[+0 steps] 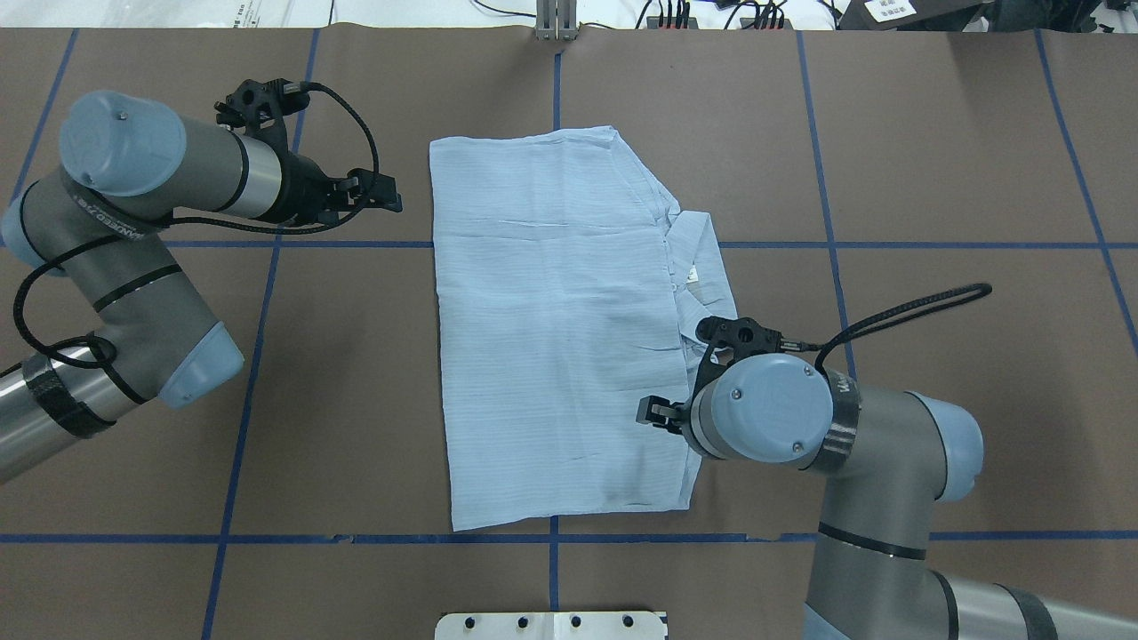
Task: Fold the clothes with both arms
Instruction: 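Move the right gripper to the shirt corner nearest the robot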
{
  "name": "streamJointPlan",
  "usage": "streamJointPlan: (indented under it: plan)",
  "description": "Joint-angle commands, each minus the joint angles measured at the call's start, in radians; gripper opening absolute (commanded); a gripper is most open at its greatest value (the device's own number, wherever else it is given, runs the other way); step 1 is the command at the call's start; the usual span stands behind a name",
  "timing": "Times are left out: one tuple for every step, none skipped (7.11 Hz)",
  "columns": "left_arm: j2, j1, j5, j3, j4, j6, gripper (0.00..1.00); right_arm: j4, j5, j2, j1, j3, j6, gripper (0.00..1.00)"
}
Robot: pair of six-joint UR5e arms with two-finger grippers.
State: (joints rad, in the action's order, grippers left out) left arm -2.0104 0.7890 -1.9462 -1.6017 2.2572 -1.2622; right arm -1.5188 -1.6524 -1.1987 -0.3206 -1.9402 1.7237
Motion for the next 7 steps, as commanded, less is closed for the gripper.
streamJointPlan:
  plan:
    - [0.002, -0.004, 0.003, 0.0, 0.002, 0.0, 0.99, 0.068, 0.14, 0.01, 0.099, 0.004, 0.496, 0.95]
    - [0.004, -0.004, 0.006, 0.0, 0.002, 0.0, 0.99, 0.066, 0.173, -0.002, 0.121, -0.002, 0.595, 0.92]
    - [0.004, -0.014, 0.027, -0.001, 0.002, 0.0, 0.99, 0.066, 0.187, -0.008, 0.145, 0.0, 0.679, 0.85]
    - [0.002, -0.039, 0.067, 0.0, -0.001, -0.002, 0.99, 0.06, 0.198, -0.01, 0.167, 0.0, 0.7, 0.83]
    - [0.005, -0.059, 0.093, 0.0, -0.001, -0.002, 0.99, 0.057, 0.194, -0.009, 0.167, -0.002, 0.7, 0.82]
    - [0.007, -0.068, 0.098, 0.0, -0.001, -0.008, 0.99, 0.045, 0.187, -0.01, 0.163, -0.011, 0.697, 0.82]
    - [0.007, -0.076, 0.098, 0.002, -0.001, -0.015, 0.99, -0.013, 0.187, -0.009, 0.17, -0.023, 0.698, 0.83]
